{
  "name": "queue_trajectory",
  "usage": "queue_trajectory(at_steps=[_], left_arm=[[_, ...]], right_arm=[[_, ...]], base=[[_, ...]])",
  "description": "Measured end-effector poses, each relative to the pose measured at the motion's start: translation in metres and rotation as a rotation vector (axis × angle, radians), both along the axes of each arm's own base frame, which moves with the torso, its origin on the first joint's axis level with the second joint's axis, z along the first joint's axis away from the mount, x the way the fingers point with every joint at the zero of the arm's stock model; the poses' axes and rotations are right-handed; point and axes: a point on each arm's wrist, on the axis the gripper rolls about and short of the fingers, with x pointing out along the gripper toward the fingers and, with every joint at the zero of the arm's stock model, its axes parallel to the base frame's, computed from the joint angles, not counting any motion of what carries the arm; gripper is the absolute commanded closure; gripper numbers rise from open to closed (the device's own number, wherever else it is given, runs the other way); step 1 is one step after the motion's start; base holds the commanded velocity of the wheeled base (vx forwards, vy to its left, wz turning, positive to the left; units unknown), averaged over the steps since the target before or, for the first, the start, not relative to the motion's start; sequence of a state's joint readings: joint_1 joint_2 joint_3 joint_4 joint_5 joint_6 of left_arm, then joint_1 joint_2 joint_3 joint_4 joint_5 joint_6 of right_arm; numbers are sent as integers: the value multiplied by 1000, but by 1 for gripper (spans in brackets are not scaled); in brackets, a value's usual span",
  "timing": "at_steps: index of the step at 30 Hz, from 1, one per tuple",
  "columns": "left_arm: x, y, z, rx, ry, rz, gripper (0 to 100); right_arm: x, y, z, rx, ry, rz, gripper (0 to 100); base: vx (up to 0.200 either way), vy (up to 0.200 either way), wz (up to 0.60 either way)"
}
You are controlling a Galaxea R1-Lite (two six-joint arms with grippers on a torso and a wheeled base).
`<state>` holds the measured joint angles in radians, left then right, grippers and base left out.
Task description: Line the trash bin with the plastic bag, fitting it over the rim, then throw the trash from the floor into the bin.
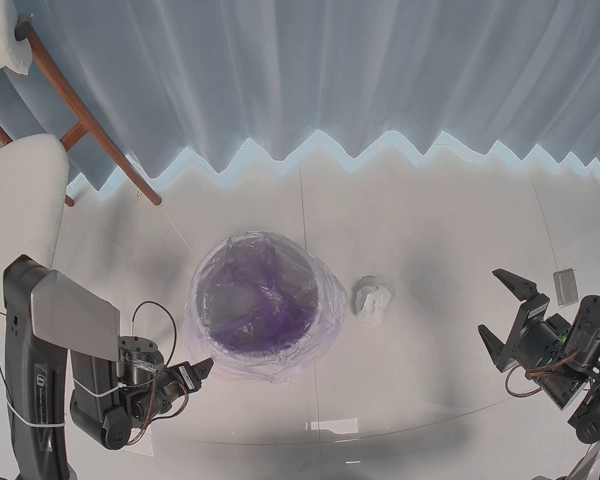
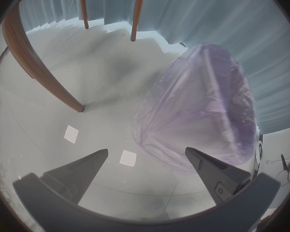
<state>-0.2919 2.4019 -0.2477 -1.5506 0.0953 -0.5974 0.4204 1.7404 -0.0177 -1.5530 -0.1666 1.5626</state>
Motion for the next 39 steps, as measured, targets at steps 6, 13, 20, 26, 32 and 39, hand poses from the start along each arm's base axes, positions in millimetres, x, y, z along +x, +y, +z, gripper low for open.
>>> queue_trajectory(at_steps=[6, 13, 20, 26, 32, 39], left_arm=[[-19, 0, 27, 20, -36, -67, 0], [-31, 2, 64, -57, -133, -174, 0], [-40, 6, 104, -102, -289, -233, 0], [-50, 4, 135, -167, -418, -372, 0], [-55, 6, 147, -173, -471, -391, 0], [-56, 8, 149, -122, -499, -403, 0]], right_arm=[[0, 0, 0, -1, -1, -1, 0], [0, 0, 0, -3, 0, 0, 0], [0, 0, -1, -4, 2, 1, 0], [1, 0, -2, -8, 8, 1, 0], [1, 1, -3, -12, 12, 2, 0], [2, 1, -4, -13, 16, 3, 0]], base=[[0, 0, 0], [0, 0, 0], [0, 0, 0], [-133, 0, 0], [-200, 0, 0], [-57, 0, 0]])
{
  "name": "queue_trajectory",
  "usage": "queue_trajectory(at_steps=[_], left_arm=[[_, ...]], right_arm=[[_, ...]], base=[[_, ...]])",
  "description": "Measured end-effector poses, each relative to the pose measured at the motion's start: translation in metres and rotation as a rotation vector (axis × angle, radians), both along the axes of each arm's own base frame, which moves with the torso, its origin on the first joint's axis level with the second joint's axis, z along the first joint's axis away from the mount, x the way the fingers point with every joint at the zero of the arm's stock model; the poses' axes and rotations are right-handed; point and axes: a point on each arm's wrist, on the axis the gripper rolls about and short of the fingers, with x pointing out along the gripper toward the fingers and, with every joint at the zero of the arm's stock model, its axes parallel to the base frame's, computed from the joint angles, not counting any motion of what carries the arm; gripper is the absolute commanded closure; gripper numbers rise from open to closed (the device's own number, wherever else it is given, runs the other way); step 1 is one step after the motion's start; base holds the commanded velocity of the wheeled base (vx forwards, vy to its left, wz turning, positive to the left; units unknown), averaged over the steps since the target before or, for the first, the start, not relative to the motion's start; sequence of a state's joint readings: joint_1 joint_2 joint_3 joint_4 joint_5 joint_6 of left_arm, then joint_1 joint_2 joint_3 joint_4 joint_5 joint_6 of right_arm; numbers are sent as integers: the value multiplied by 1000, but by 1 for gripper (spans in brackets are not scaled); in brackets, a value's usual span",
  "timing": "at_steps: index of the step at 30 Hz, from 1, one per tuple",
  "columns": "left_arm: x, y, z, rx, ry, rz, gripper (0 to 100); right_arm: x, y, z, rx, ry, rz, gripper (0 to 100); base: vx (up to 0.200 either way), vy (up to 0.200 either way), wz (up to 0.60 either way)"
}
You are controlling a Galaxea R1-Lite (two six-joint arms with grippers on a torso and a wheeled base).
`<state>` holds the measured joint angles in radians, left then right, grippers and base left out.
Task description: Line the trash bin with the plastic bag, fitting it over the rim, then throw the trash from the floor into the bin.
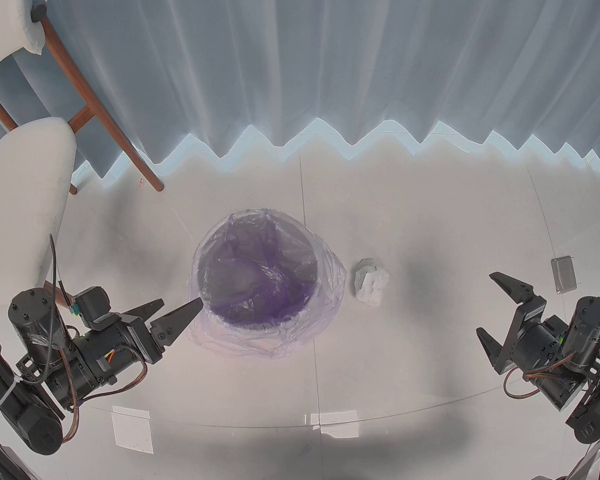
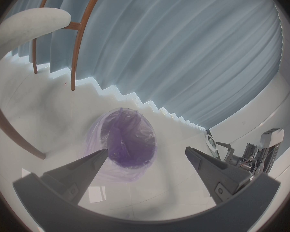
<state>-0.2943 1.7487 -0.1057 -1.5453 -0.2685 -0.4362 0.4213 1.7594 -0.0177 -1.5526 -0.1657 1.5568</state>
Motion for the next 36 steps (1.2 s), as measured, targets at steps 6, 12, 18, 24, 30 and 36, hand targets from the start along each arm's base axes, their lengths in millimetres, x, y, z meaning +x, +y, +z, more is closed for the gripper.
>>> queue_trajectory(at_steps=[6, 12, 18, 24, 30, 36], left_arm=[[-1, 0, -4, 43, -3, 7, 0], [1, -4, -14, 55, 42, -6, 0], [9, -9, -41, 105, 153, 4, 0], [12, -16, -64, 140, 244, -7, 0], [16, -25, -76, 139, 293, -31, 0], [42, -36, -92, 128, 292, -21, 0]], right_arm=[[0, 0, 0, -1, 2, 0, 0], [0, 0, -1, -1, 3, 0, 0], [0, 0, -1, -2, 4, 0, 0], [1, 0, -1, 0, 7, -1, 0], [3, 1, -7, -7, 32, -2, 0], [6, 2, -16, -21, 75, -6, 0]], base=[[0, 0, 0], [0, 0, 0], [0, 0, 0], [0, 0, 0], [0, 0, 0], [0, 0, 0]])
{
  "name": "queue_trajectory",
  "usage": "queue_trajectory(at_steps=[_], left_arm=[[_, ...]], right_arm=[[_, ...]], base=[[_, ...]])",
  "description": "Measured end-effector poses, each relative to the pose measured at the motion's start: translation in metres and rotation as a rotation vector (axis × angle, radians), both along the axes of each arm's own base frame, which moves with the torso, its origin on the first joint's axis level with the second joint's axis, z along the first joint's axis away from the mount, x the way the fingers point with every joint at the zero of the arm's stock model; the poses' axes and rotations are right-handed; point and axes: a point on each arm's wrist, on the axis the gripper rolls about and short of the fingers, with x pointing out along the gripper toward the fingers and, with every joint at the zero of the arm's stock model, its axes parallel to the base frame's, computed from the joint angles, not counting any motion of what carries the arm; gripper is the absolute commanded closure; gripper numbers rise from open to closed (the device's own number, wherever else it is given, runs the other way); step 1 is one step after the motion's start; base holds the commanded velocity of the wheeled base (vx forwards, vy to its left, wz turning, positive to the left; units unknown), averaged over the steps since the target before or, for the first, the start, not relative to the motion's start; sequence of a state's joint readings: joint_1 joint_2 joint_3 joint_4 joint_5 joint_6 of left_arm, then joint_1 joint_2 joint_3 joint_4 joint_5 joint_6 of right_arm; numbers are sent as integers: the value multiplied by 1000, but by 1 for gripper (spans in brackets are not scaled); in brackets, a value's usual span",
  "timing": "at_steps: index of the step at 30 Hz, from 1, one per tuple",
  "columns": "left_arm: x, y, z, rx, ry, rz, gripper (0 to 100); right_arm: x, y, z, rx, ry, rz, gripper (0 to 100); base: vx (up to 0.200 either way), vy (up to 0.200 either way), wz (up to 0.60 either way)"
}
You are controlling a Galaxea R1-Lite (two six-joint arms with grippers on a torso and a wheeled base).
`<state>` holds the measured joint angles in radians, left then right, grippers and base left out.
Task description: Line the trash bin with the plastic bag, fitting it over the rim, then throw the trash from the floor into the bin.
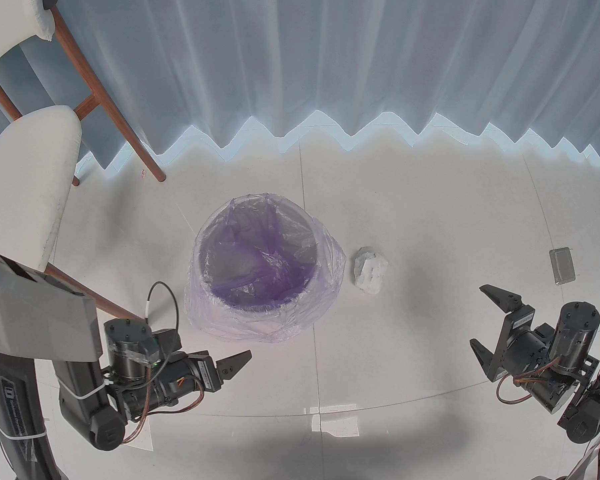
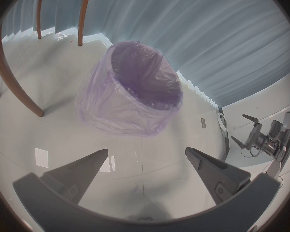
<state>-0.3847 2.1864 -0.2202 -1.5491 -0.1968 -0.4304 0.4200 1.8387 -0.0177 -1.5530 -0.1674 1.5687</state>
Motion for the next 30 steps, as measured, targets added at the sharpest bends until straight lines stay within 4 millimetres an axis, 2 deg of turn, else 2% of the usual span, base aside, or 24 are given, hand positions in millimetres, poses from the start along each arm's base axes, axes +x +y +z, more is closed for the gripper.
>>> queue_trajectory(at_steps=[8, 17, 23, 30], left_arm=[[41, -17, -26, -183, 81, 87, 0], [66, -29, -54, -213, 94, 99, 0], [80, -36, -62, -275, 98, 140, 0], [87, -40, -68, -274, 77, 181, 0]], right_arm=[[-2, -1, 6, 46, -20, -7, 0], [-5, -1, 13, 67, -48, -6, 0], [-5, -1, 13, 67, -48, -6, 0], [-5, -1, 13, 65, -45, -7, 0]], base=[[0, 0, 0], [0, 0, 0], [0, 0, 0], [0, 0, 0]])
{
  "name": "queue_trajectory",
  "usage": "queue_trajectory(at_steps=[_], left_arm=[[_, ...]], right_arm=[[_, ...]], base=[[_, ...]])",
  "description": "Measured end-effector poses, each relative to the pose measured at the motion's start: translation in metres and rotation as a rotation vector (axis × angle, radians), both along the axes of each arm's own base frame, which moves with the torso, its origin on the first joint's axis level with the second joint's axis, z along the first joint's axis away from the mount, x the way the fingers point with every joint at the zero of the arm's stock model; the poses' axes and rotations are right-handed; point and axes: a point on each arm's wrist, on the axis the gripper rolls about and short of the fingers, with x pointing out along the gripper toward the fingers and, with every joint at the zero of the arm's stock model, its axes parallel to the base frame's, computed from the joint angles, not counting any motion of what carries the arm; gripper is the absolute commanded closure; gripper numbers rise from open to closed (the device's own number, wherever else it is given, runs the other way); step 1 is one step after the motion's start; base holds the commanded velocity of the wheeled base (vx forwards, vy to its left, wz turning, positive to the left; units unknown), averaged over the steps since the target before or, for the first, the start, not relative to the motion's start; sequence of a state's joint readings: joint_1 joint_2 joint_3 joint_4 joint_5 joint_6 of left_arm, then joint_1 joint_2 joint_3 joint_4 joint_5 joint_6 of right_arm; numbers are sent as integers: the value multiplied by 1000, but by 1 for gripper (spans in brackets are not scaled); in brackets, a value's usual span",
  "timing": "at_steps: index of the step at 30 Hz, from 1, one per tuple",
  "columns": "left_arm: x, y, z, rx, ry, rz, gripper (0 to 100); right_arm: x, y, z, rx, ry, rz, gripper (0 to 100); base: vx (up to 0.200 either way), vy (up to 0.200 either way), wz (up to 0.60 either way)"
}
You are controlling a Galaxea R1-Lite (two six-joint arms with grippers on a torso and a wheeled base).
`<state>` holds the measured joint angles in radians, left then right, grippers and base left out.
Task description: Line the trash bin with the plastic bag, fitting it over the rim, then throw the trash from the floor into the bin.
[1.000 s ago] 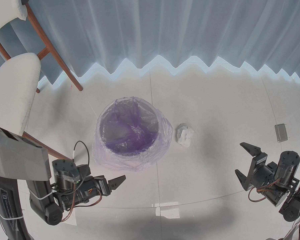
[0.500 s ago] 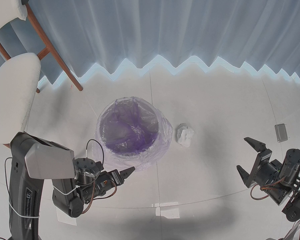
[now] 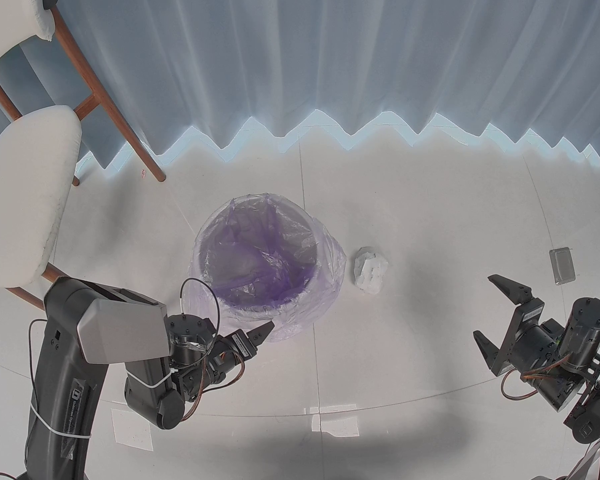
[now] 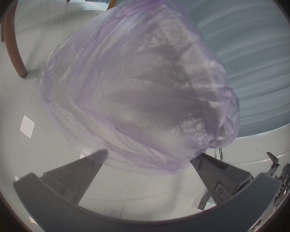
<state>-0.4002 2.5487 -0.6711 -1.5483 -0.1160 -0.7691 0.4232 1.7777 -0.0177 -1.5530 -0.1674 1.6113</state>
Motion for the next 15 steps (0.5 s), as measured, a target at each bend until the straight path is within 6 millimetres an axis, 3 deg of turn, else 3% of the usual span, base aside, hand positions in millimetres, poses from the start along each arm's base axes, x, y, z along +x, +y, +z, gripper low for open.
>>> queue_trajectory(at_steps=[6, 7, 15], left_arm=[[13, -8, -2, -3, -49, 43, 0], [15, -9, -3, -3, -54, 45, 100], [17, -11, -7, -1, -59, 41, 100]], right_arm=[[0, 0, 0, -1, 0, 1, 0], [0, 0, 0, -2, 0, 1, 0], [1, 0, -2, -6, 7, 0, 0]], base=[[0, 0, 0], [0, 0, 0], [0, 0, 0]])
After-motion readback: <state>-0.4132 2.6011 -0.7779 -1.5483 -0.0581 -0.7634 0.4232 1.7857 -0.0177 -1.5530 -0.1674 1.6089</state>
